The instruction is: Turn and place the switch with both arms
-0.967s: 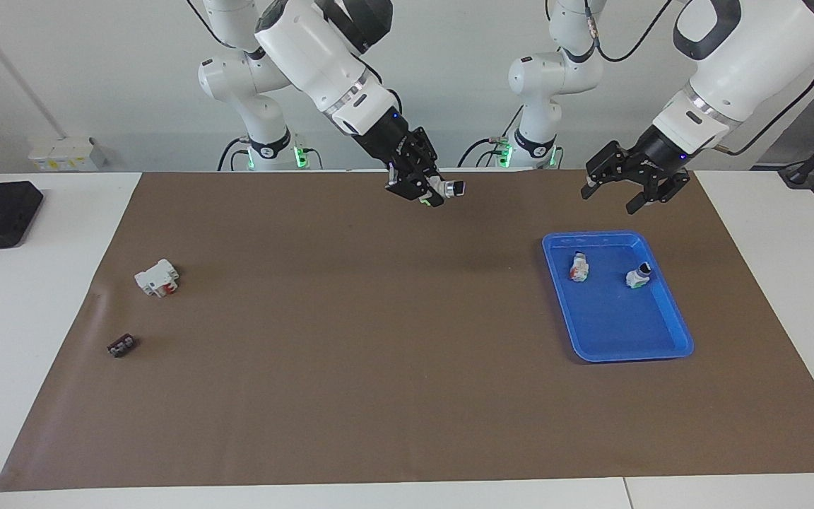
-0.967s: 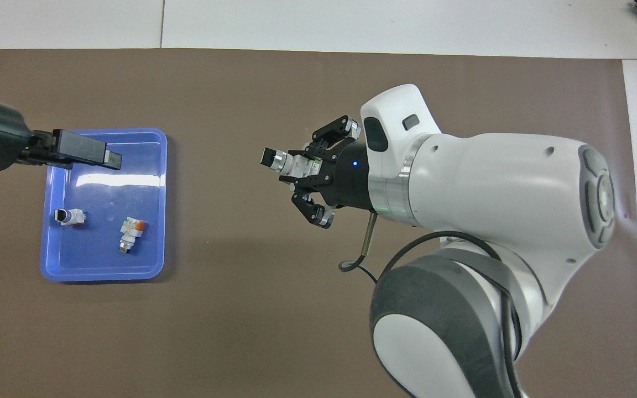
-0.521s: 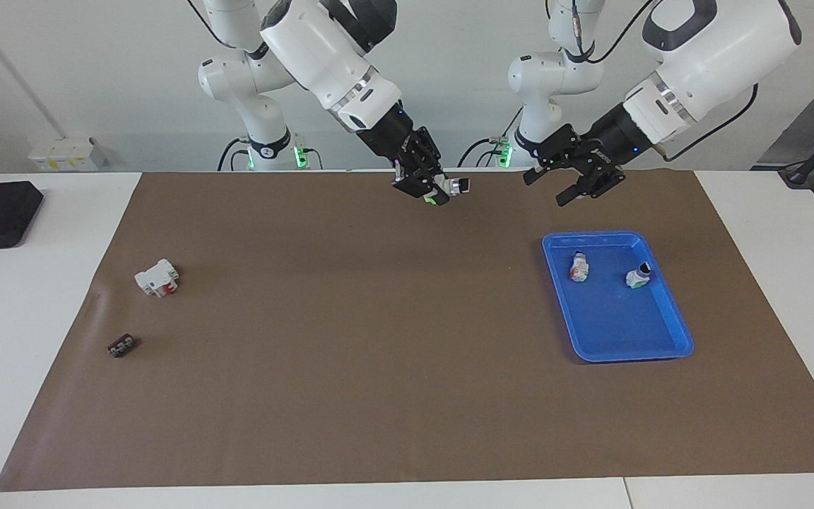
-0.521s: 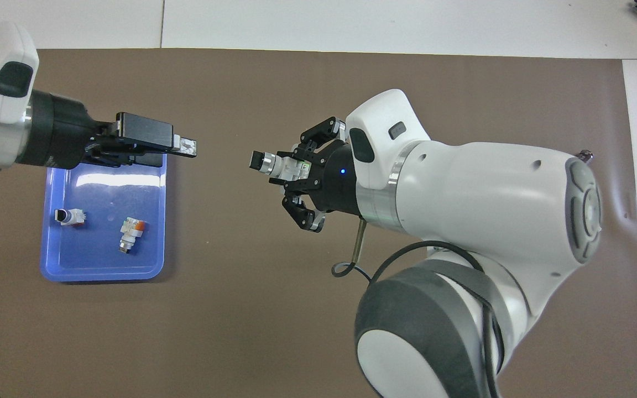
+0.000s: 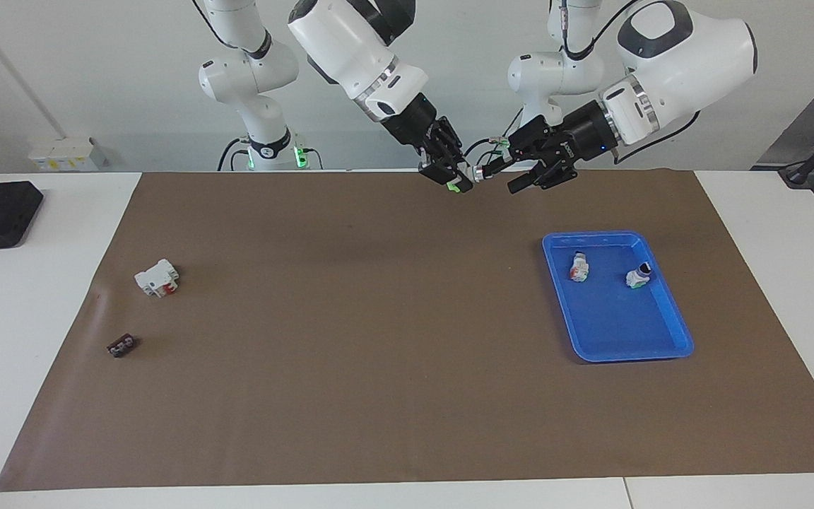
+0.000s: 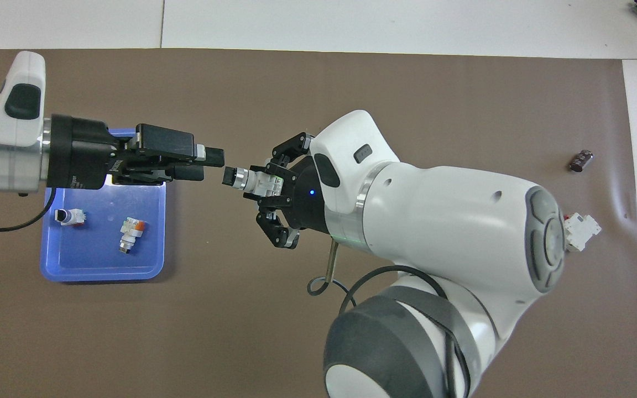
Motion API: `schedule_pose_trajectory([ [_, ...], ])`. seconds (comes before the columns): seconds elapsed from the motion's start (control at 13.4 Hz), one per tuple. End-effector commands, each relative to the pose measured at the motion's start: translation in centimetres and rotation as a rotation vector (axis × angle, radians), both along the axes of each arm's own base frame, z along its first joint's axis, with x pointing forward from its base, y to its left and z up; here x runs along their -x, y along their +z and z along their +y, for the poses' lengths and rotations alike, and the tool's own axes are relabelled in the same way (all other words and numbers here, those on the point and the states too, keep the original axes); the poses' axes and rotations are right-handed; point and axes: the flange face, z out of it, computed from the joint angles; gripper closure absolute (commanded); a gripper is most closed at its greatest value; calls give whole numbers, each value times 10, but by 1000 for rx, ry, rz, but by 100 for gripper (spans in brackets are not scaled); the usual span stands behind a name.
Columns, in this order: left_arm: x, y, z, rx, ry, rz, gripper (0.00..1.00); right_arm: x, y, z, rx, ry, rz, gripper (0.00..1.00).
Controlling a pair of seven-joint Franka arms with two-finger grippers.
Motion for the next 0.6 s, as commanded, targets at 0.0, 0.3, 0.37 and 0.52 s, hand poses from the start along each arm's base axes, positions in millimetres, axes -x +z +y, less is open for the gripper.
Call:
schedule_pose_trajectory([
  [0.0, 9, 1, 16, 38, 12, 36, 44, 4, -1, -2, -7, -19, 2, 100],
  [0.3, 9, 2, 15, 50, 6, 27, 51, 4, 0, -3, -9, -24, 4, 100],
  [0.37, 10, 2, 14, 52, 4, 26, 51, 4, 0, -3, -10, -25, 5, 100],
  [0.52, 11, 1, 8, 51, -4, 27, 51, 4, 0, -2, -9, -24, 6, 100],
])
